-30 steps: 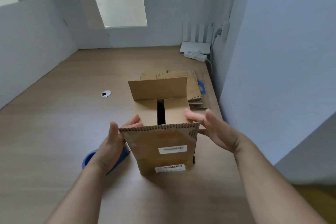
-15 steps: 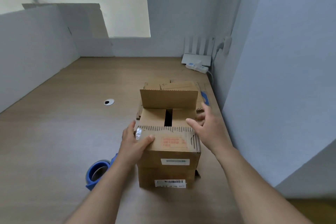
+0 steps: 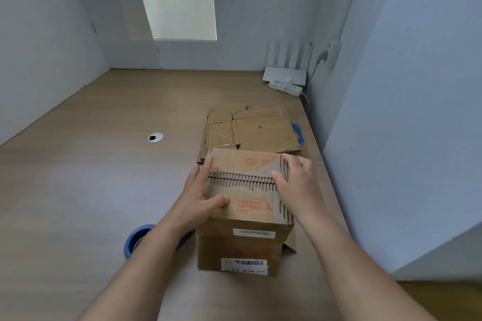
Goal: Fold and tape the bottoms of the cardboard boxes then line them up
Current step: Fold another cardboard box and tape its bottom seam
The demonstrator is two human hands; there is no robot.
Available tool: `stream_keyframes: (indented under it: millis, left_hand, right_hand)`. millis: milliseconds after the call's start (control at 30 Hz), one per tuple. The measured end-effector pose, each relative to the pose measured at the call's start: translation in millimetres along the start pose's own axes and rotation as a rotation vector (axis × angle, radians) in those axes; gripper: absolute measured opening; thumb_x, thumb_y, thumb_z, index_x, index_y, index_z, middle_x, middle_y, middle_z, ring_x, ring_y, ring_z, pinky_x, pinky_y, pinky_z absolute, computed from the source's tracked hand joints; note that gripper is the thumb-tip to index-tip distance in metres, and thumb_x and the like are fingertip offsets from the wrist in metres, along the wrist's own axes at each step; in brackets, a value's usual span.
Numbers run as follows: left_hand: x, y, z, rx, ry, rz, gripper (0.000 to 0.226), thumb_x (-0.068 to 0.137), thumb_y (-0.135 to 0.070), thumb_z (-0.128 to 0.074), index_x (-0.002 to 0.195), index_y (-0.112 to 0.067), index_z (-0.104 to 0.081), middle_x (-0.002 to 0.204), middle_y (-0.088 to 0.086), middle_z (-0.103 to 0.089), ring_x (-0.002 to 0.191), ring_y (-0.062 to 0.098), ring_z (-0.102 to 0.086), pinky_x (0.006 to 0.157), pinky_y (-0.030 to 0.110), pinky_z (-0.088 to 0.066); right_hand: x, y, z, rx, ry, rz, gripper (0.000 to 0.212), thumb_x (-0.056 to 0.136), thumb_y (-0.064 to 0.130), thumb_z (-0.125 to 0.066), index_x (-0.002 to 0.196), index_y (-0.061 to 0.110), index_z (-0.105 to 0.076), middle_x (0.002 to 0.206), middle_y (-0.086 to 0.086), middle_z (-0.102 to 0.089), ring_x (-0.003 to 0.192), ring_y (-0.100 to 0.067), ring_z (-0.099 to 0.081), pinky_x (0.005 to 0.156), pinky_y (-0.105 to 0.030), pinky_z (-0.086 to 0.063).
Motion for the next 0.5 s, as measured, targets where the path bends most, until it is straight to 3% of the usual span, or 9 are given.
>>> stream_keyframes:
  millis: [67,167,233,333,500]
  left_hand:
    - [2,8,-2,0.034,0.085,0.012,0.079,0.088,-0.027,-0.065,0.146,-0.046,-0.016,0.157,-0.008,-0.012,0.142,0.016,-0.02,0.114,0.04,-0.027]
    - [4,19,-4,0.076,0.06,0.003,0.08,0.086,-0.032,-0.066,0.146,-0.048,-0.014,0.15,-0.011,-0.023,0.136,0.016,-0.029,0.11,0.045,-0.036]
    - [6,26,-14,0.175,0.015,0.002,0.084,0.086,-0.034,-0.065,0.148,-0.045,-0.009,0.151,-0.007,-0.025,0.138,0.017,-0.028,0.111,0.045,-0.034]
    - [2,38,-41,0.23,0.01,0.087,0.083,0.087,-0.042,-0.062,0.15,-0.038,-0.008,0.148,-0.001,-0.029,0.131,0.018,-0.036,0.102,0.042,-0.044]
    - [-4,52,-57,0.348,0.027,0.098,0.08,0.089,-0.054,-0.051,0.149,-0.041,0.001,0.146,0.0,-0.025,0.123,0.014,-0.04,0.09,0.03,-0.05]
  right_hand:
    - [-11,-7,-9,-0.03,0.044,-0.038,0.055,0.098,0.039,-0.042,0.149,0.03,-0.022,0.14,0.0,-0.041,0.119,-0.016,-0.048,0.078,-0.026,-0.043]
    - [-22,-9,-24,-0.061,0.134,-0.009,0.063,0.1,0.04,-0.036,0.152,0.032,-0.001,0.139,0.005,-0.046,0.114,-0.014,-0.051,0.076,-0.028,-0.046]
    - [-18,-15,-26,-0.102,0.138,-0.012,0.063,0.1,0.038,-0.036,0.152,0.032,0.001,0.137,0.005,-0.048,0.108,-0.014,-0.053,0.07,-0.027,-0.043]
    - [-13,-33,-26,-0.266,0.206,-0.078,0.057,0.101,0.037,-0.033,0.152,0.03,-0.008,0.11,0.003,-0.06,0.086,-0.014,-0.057,0.062,-0.031,-0.047]
    - [-25,-48,-35,-0.32,0.27,-0.106,0.057,0.101,0.04,-0.032,0.151,0.027,-0.01,0.097,0.005,-0.058,0.08,-0.011,-0.056,0.065,-0.031,-0.051]
Point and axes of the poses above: each hand's wrist, its own x-axis towards the middle knuckle, its own z-axis out of the back of the hand, y = z × x, the point moved 8 cm from there along x, towards the middle knuckle
